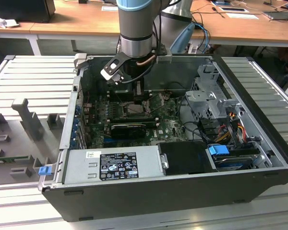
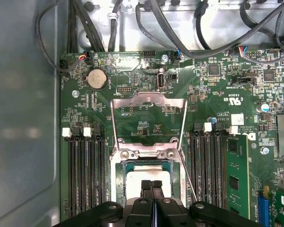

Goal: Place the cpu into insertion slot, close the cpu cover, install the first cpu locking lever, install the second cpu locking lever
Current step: 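Close the cpu cover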

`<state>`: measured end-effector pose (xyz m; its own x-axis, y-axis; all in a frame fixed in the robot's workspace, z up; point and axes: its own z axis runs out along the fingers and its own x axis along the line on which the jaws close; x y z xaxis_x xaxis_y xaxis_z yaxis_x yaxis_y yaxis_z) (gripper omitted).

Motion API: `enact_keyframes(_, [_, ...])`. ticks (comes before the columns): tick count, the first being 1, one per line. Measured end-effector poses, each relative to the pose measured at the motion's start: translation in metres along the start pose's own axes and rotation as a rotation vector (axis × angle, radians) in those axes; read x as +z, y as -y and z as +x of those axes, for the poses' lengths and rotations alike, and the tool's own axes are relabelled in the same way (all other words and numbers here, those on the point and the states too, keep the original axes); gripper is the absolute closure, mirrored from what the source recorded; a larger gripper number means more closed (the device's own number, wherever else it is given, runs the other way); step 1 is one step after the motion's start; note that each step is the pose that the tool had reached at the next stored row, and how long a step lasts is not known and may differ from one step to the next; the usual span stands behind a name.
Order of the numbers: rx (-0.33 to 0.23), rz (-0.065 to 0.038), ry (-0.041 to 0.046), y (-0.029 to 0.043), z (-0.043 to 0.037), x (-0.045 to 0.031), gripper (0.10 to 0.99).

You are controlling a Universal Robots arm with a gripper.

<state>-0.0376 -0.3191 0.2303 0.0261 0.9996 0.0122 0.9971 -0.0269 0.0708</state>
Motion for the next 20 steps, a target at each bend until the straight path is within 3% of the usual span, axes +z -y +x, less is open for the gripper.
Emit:
enact_keyframes(14, [0.0, 0.0, 0.0002, -0.0005, 0.0007, -0.0067, 0.98])
enact_keyframes(20, [0.0, 0.0, 0.0005, -0.0045, 0.0011, -0.0107, 0.98])
